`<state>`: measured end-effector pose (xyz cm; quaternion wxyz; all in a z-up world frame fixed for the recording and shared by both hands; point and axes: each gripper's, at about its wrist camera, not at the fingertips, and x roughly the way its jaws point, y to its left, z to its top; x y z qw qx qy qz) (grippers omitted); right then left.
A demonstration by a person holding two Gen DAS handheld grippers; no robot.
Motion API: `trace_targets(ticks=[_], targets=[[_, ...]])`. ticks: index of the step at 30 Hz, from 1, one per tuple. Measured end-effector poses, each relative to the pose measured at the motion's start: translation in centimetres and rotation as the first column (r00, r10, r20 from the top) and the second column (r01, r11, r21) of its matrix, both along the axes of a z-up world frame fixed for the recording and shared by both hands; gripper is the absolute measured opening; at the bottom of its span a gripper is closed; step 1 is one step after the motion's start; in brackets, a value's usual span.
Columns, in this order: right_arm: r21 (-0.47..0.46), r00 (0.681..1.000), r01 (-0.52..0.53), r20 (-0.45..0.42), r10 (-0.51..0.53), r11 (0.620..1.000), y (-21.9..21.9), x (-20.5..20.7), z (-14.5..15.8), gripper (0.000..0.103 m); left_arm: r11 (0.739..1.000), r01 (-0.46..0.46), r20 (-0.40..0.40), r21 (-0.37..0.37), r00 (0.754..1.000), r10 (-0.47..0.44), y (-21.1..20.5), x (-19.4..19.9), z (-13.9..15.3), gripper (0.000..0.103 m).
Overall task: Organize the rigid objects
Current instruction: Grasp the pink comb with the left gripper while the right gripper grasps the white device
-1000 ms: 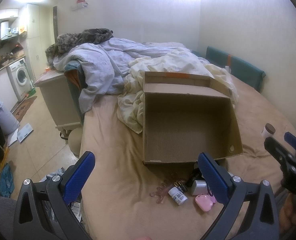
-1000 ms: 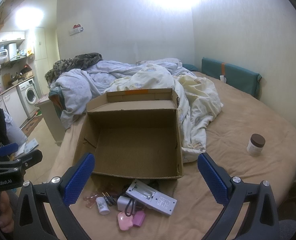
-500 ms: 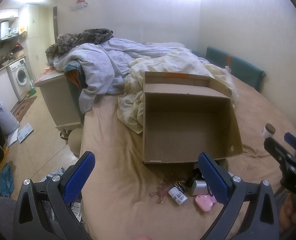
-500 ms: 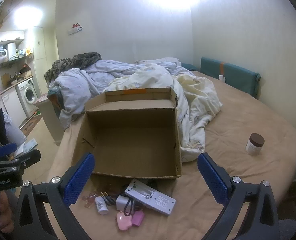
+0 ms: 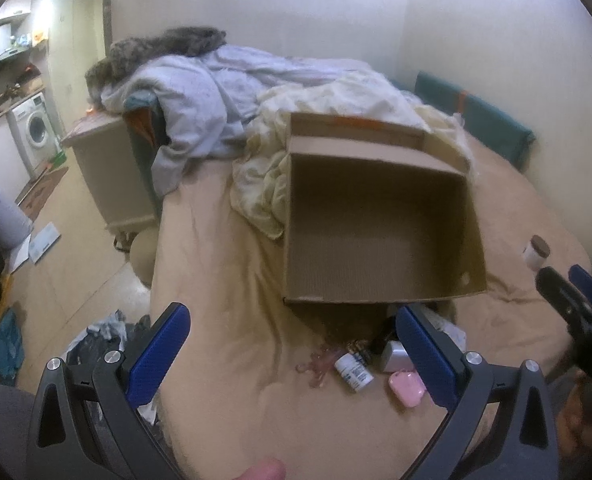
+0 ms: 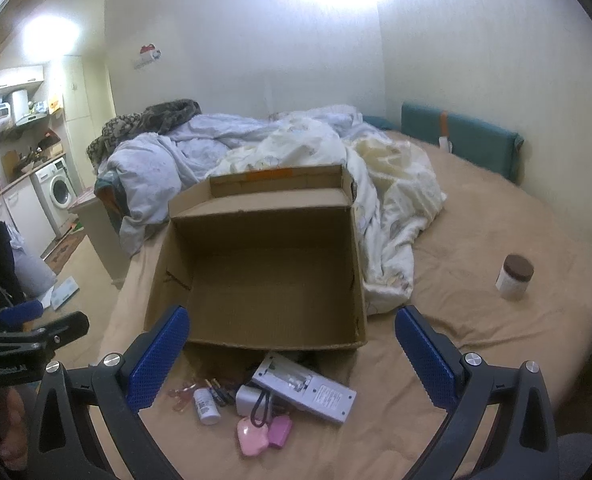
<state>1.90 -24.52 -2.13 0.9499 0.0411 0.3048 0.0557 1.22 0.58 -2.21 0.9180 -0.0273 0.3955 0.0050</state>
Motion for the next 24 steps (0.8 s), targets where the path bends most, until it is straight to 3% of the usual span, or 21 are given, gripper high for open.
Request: trace_targets(ticks=[4, 10, 13, 16, 18, 24], targets=[[0.005, 0.997, 0.015, -0.077, -0.014, 1.000, -0.4, 0.8, -1.2, 0.103, 0.999, -0.035, -0.092, 0.003, 0.995, 0.035, 0.8, 1.1, -1.6, 0.102], [0.046, 0.982, 0.000, -0.188, 0.009, 0.999, -1.0, 2.2, -2.8, 0.103, 1.000, -0.023, -0.258, 0.004, 0.966, 0.024, 0.8, 3.2, -4.8, 0.102], [0.040, 0.980, -0.017, -0.195, 0.024, 0.999, -0.9, 2.6, -2.9, 0.103, 1.000, 0.004, -0.357, -0.027, 0.934, -0.014, 0.3, 4.9, -6.5, 0.102], [0.046, 0.979, -0.012, -0.203, 0.021, 0.999, -1.1, 2.8, -3.0, 0.103, 0.998, 0.009, -0.447, -0.062, 0.894, -0.036, 0.1, 7.4, -8.5, 0.094], [0.055, 0.975, -0.006, -0.220, 0.018, 0.998, -1.3, 3.0, -3.2, 0.103, 0.996, 0.011, -0.500, -0.086, 0.865, -0.053, 0.0, 9.1, -10.0, 0.080], [0.096, 0.966, 0.010, -0.257, 0.015, 0.995, -2.3, 3.4, -3.7, 0.103, 0.991, 0.087, -0.629, -0.098, 0.767, -0.129, -2.0, 12.7, -15.1, 0.075]])
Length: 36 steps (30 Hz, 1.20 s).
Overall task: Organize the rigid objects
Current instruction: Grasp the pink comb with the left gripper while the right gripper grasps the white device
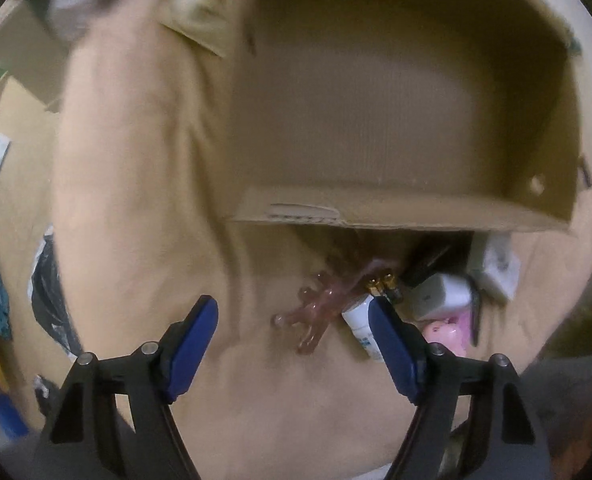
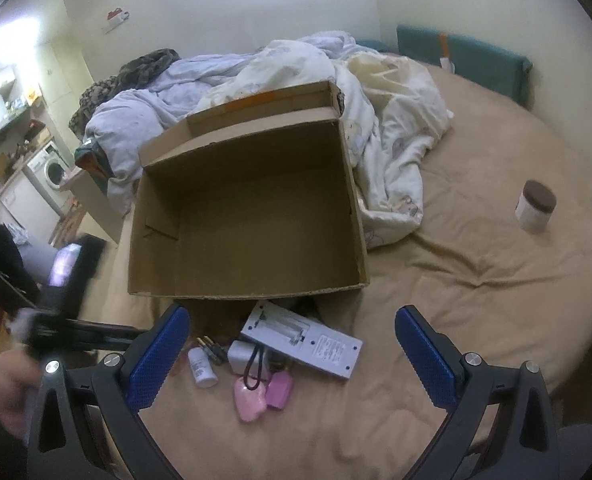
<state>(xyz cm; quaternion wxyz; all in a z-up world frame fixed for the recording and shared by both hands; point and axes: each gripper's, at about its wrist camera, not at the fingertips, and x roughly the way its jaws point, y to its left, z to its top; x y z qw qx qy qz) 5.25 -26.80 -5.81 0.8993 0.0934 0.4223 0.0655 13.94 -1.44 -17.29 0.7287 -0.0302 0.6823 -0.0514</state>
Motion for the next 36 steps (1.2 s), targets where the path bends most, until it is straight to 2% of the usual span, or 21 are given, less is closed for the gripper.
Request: trace_targets(ticks=[4, 6, 11, 14, 17, 19, 21, 22, 23, 24, 27, 32, 36], targets=[[0.022, 1.000, 0.001, 0.017, -0.001, 1.000, -0.2, -0.3, 0.4, 0.103, 0.998, 0.028, -0.023, 0.059, 0.999, -0.027, -0.4, 1.2, -2.4, 0.071], [0.033, 1.000, 0.001, 0.017, -0.002, 0.999, -0.3, -0.4, 0.4, 0.103, 1.000, 0.018, -0.030, 0.024, 0.999, -0.018, -0.2, 1.9, -3.0, 0.071], [0.051, 1.000, 0.005, -0.002, -0.005, 0.999, -0.6, -0.3, 0.1, 0.103, 0.999, 0.044, -0.024, -0.007, 0.999, -0.045, -0.8, 3.3, -3.6, 0.071], [0.040, 1.000, 0.007, -0.012, -0.007, 0.999, -0.7, -0.1, -0.1, 0.103, 0.994, 0.102, -0.057, -0.032, 0.993, -0.103, -2.0, 3.5, -4.1, 0.071], [0.034, 1.000, 0.006, -0.012, -0.006, 0.999, -0.8, -0.1, -0.2, 0.103, 0.977, 0.206, -0.078, 0.048, 0.976, -0.202, -3.8, 3.2, -5.2, 0.070], [0.030, 1.000, 0.006, -0.016, -0.005, 1.000, -0.8, 0.0, -0.3, 0.103, 0.973, 0.223, -0.064, 0.065, 0.974, -0.219, -4.1, 3.6, -5.5, 0.070], [0.030, 1.000, 0.008, -0.025, -0.007, 1.000, -1.0, 0.1, -0.5, 0.103, 0.971, 0.229, -0.042, 0.074, 0.973, -0.226, -4.0, 4.1, -5.7, 0.058], [0.033, 1.000, 0.010, -0.030, -0.009, 0.999, -1.2, 0.2, -0.5, 0.103, 0.968, 0.239, -0.033, 0.079, 0.971, -0.237, -4.0, 4.3, -5.6, 0.054], [0.037, 0.999, 0.016, -0.038, -0.015, 0.999, -1.3, 0.4, -0.7, 0.103, 0.966, 0.243, -0.021, 0.084, 0.970, -0.242, -4.0, 4.2, -5.4, 0.038], [0.044, 0.999, 0.023, -0.047, -0.021, 0.999, -1.6, 0.4, -0.9, 0.103, 0.968, 0.233, -0.011, 0.093, 0.972, -0.233, -3.8, 4.4, -5.2, 0.032], [0.090, 0.995, 0.049, -0.091, -0.041, 0.995, -2.5, 0.9, -1.7, 0.103, 0.982, 0.183, 0.010, 0.039, 0.983, -0.184, -2.1, 5.1, -4.7, 0.031], [0.160, 0.982, 0.068, -0.183, -0.038, 0.985, -3.5, 1.9, -3.3, 0.103, 0.991, 0.135, 0.044, 0.015, 0.990, -0.135, 0.3, 4.7, -2.5, 0.030], [0.299, 0.941, 0.116, -0.340, -0.008, 0.947, -4.3, 3.3, -6.2, 0.103, 0.994, 0.110, 0.081, 0.005, 0.991, -0.110, 1.5, 2.8, 1.1, 0.029]])
